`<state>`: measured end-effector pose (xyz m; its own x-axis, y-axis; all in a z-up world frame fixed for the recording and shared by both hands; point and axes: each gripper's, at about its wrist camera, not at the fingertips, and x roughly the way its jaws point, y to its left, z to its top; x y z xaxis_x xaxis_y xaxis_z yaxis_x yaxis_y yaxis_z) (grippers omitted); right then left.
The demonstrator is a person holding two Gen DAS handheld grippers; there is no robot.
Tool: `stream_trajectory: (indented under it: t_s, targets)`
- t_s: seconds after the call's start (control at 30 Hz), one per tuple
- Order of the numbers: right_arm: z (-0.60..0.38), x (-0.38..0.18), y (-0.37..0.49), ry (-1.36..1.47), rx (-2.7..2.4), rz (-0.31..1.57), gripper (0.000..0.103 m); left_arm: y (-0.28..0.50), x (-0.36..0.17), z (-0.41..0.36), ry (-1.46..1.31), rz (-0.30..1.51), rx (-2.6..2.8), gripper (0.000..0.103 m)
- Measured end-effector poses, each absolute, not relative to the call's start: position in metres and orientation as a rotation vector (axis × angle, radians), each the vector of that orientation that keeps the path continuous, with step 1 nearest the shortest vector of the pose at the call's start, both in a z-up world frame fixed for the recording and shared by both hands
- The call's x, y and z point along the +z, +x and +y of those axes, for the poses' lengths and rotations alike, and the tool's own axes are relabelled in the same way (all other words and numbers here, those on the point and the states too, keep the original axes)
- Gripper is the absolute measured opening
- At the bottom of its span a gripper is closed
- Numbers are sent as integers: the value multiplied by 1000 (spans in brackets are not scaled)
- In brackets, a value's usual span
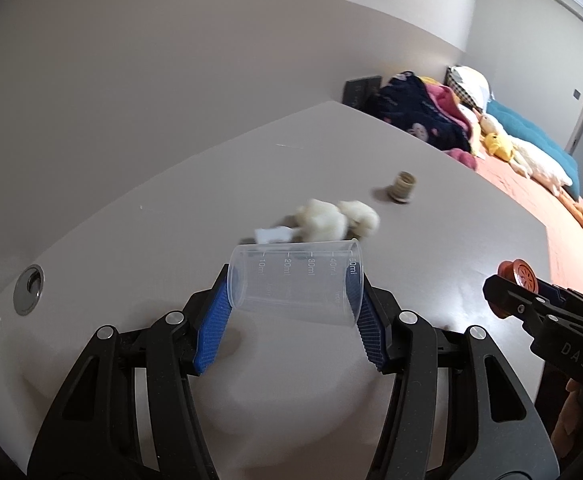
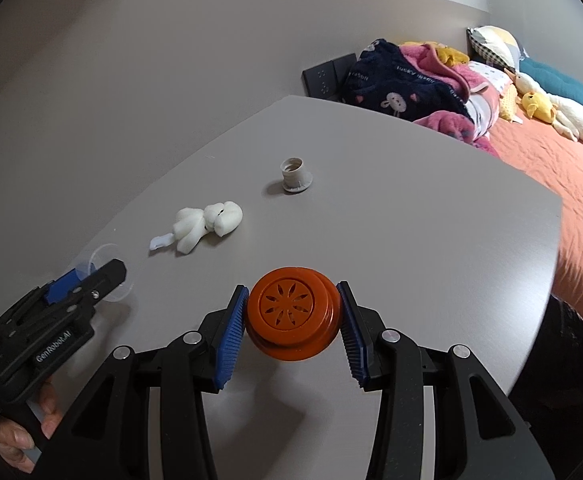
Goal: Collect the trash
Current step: 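Carry the clear cup and orange lid with both tools over the trash bin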
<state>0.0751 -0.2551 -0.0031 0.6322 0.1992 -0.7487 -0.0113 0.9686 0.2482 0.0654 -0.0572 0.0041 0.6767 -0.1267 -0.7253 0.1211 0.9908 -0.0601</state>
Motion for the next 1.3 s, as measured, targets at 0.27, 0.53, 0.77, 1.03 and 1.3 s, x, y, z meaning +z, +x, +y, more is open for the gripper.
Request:
stream_trajectory:
  t_s: [0.27,0.53,0.77,1.03,1.3]
  targets:
    - [-270,14,39,229,110,851,46,38,15,-86,6,800,-197,55]
    - [-288,27,6,235,87,821,46,12,23,-114,28,783,-248,55]
    - [-303,35,-22,237,70,801,46,-8,29,-127,30,774,-274,55]
    - [-316,40,-48,248,51,782,46,-29,33,-144,45,765,-306,55]
    - [-342,39,-70,273,5,769,46,-42,36,-168,64,760,-350,55]
